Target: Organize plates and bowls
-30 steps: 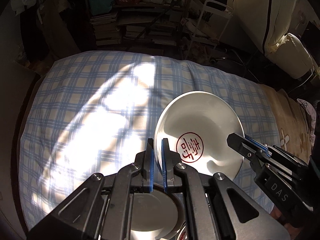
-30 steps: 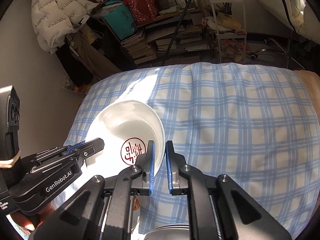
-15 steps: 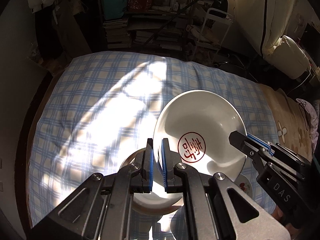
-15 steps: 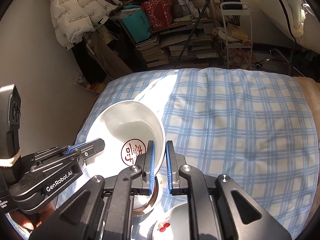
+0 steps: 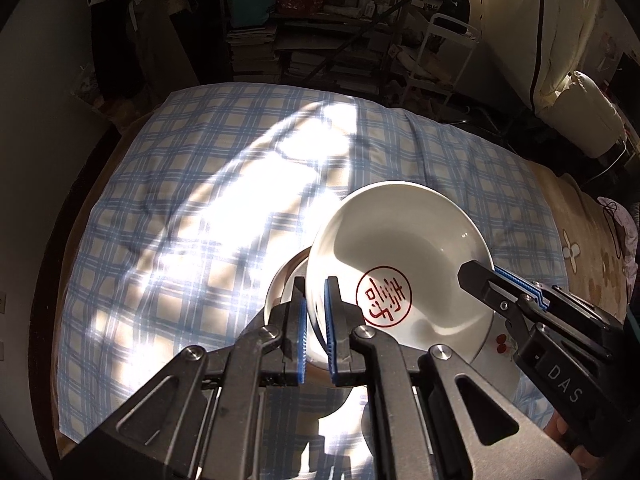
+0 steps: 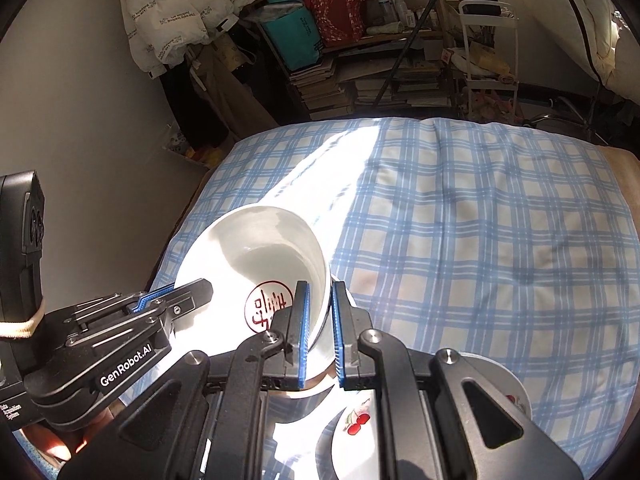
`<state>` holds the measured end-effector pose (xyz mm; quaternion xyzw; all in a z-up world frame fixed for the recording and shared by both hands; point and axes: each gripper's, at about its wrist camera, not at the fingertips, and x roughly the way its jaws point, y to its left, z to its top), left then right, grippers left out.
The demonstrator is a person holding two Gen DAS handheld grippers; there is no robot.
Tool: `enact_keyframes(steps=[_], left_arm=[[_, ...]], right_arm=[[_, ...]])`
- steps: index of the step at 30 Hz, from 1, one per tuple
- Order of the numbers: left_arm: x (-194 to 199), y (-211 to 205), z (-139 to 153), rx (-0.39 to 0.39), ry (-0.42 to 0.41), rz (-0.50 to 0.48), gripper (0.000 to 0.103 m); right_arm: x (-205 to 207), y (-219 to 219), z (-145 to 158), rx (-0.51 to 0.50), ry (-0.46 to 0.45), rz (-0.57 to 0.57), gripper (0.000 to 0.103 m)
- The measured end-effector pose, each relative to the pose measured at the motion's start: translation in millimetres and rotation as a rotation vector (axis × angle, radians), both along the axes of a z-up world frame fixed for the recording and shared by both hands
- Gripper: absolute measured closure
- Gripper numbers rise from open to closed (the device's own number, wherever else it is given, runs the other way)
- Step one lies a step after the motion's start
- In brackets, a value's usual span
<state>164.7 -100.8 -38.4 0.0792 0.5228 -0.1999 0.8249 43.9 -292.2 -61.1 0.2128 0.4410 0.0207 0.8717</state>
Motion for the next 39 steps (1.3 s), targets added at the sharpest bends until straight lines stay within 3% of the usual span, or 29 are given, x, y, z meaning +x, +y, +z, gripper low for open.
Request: enact_keyframes(steps=[28, 39], left_arm=[[15, 24, -74, 0.001, 0.132, 0.047, 0.095], [12, 33, -63, 0.036, 0.043, 0.049, 0.089]], right_arm=[[21, 24, -65, -0.027, 0.106, 0.058, 0.091], [14, 8, -51, 0.042, 0.051, 0.047, 0.088]])
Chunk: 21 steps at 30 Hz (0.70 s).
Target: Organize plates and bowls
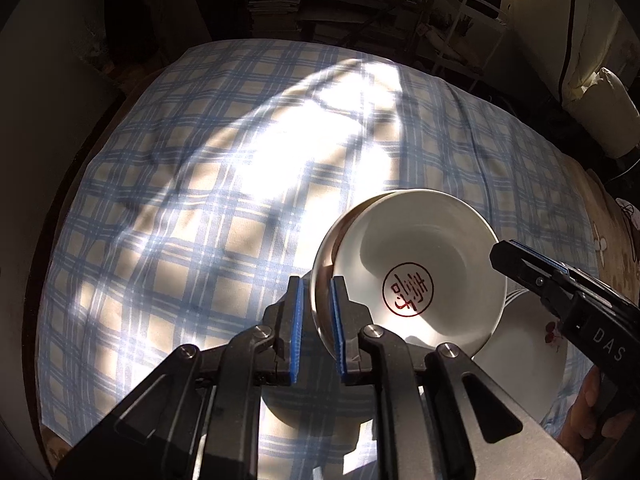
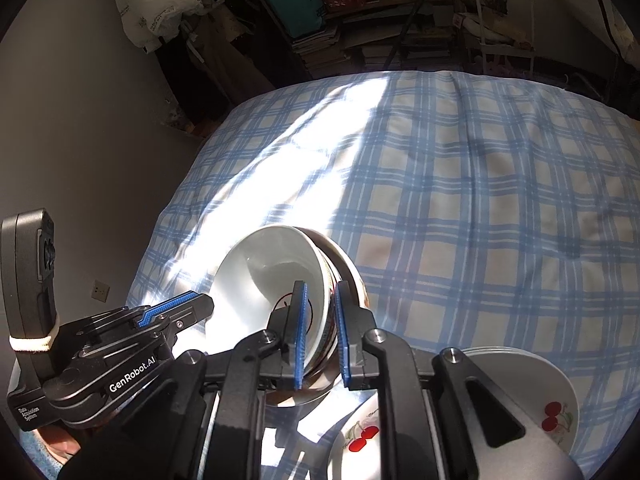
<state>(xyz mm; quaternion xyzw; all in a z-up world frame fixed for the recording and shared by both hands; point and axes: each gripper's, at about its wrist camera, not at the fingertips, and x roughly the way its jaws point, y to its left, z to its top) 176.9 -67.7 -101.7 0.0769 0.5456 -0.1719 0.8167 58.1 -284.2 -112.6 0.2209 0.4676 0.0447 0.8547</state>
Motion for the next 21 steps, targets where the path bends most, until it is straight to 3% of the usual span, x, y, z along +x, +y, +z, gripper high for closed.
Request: enact_keyframes(steps=[3, 5, 7, 9, 13, 21], left_arm=[[1, 6, 2, 0.027, -0.015, 0.01, 0.082], [4, 11, -1, 0.042, -0.01, 0.017, 0.072], [5, 17, -5, 0.056, -0.011, 0.029, 0.055], [6, 22, -7, 0.068, -0.02, 0.044, 0.048], [11, 29, -17, 0.086, 0.013, 0.063, 0.031], [15, 34, -27, 0.088, 0.059, 0.075, 0.027]], right_arm=[[-2, -3, 4, -0.006, 0.001, -0.004, 0.079], [-4, -5, 5, -0.012, 0.01, -0.006, 0.063], [-5, -7, 5, -0.03, 0.019, -0.01, 0.047], [-8, -11, 5, -0.046, 0.026, -0.023, 0.037], [-9, -19, 1, -0.065, 0.054, -0.041, 0.001], [-13, -34, -12, -0.118, 0.081, -0.083, 0.0]])
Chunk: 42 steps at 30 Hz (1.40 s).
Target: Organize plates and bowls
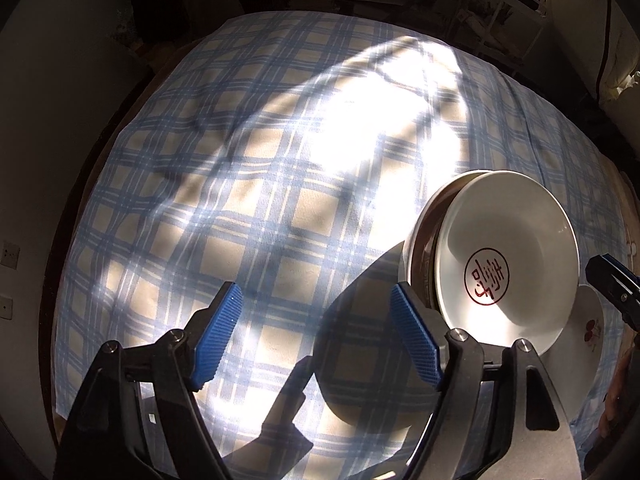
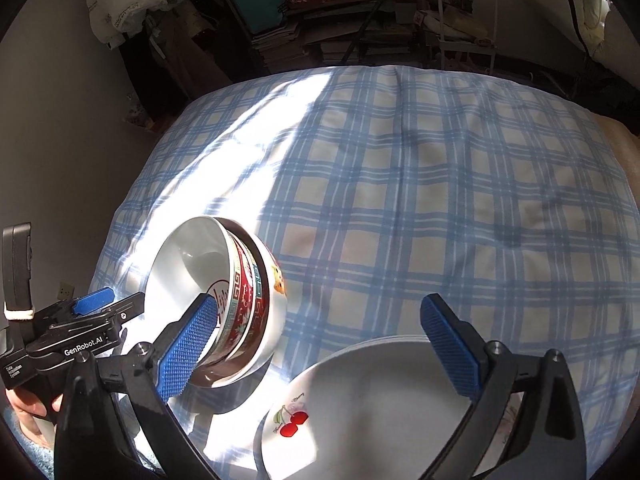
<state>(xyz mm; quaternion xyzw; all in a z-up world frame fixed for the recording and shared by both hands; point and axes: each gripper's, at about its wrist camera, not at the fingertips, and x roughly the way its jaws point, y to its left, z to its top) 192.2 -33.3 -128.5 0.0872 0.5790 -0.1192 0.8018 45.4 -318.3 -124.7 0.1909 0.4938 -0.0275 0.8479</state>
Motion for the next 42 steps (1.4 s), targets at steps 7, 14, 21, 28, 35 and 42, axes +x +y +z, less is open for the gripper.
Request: enact_keyframes(steps=[7, 14, 21, 28, 35, 42], left_arm=[[7, 8, 2, -0.082, 0.038, 0.018, 0.027], [7, 12, 6, -0.138, 0.047, 0.026, 0.026], [8, 6, 0, -0.144, 0.07, 0.011, 0.027], [11, 2, -9, -0.135, 0.09, 0.005, 0.026], [13, -1, -16, -0.135, 0.087, -0.003, 0.027], [13, -6, -18, -0.222, 0.142, -0.005, 0.056]], right_arm=[[1, -8, -12, 0.02, 0.014, -0.028, 0.0], [1, -13, -21, 0.064, 0.048, -0.042, 0.0], [2, -10, -28, 0.076, 0.069, -0.031, 0.0], [6, -3, -30, 0.059, 0.082, -0.011, 0.009], [13, 7, -32, 0.059, 0.101, 0.02, 0.033], [16, 14, -29, 0.071, 0.101, 0.048, 0.059]])
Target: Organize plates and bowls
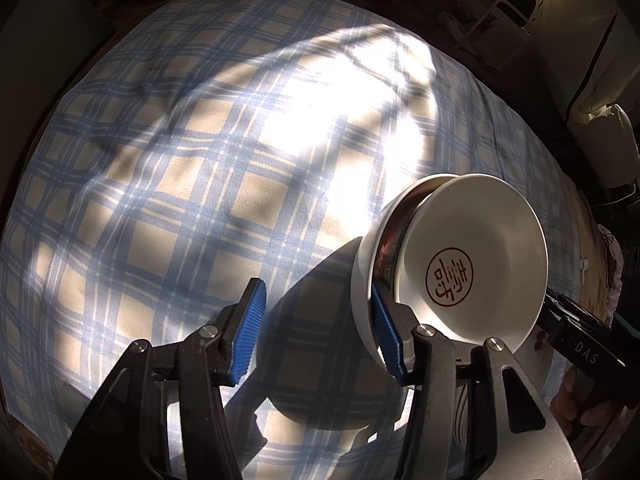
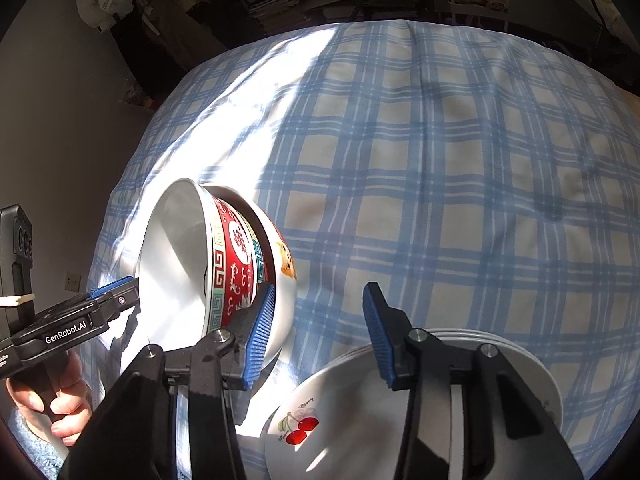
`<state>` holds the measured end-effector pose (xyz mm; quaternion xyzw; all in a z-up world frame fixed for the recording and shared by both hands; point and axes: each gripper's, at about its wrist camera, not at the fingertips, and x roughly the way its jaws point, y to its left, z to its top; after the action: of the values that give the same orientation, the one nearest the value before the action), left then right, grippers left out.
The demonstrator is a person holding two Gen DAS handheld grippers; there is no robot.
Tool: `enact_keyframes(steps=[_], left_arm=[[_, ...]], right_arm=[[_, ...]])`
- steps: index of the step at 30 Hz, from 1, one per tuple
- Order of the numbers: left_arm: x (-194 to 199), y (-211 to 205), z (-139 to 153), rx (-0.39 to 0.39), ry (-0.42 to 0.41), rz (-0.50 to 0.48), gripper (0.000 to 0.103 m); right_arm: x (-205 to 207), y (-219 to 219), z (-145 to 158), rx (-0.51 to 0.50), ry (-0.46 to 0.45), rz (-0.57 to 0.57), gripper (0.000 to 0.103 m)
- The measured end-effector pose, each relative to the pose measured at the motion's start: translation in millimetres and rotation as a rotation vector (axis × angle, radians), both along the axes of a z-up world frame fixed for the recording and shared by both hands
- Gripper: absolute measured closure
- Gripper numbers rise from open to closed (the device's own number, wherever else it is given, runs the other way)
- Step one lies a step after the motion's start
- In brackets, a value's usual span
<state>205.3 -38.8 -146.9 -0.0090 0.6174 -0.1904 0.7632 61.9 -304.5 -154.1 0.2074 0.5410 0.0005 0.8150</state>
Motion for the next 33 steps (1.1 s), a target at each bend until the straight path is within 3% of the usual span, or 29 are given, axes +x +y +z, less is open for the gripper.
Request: enact_keyframes(steps=[4, 11, 15, 16, 19, 27, 33], left_arm=[[-4, -5, 3, 0.002, -0.008, -0.014, 0.068], [-2, -4, 0, -0.018, 0.023, 0.003, 0.073], [-7, -14, 2, -0.028, 0.015, -0.027, 0.098], [-9, -18, 3, -0.001, -0.002, -0.039, 0.098], [-14, -25, 4, 0.044, -0.032, -0.061, 0.098], [-9, -15, 2, -0.022, 0.0, -0.008, 0.098], [-10, -12, 3, -0.029, -0.001, -0.007, 0.098]], right_arm=[[2, 6, 2, 0.0, 0.002, 0.008, 0.071], [4, 9, 0, 0.026, 0.022, -0.008, 0.081], [3, 16, 1, 0.015, 0.027, -0.015, 0.087], [3, 18, 2, 0.014, 0.027, -0.01, 0.093], [4, 23, 1, -0.016, 0.035, -0.017, 0.092], [4, 17, -5, 0.05, 0.056, -0.086, 0.091], [2, 12, -8, 0.084, 0.056, -0.107, 0.091]])
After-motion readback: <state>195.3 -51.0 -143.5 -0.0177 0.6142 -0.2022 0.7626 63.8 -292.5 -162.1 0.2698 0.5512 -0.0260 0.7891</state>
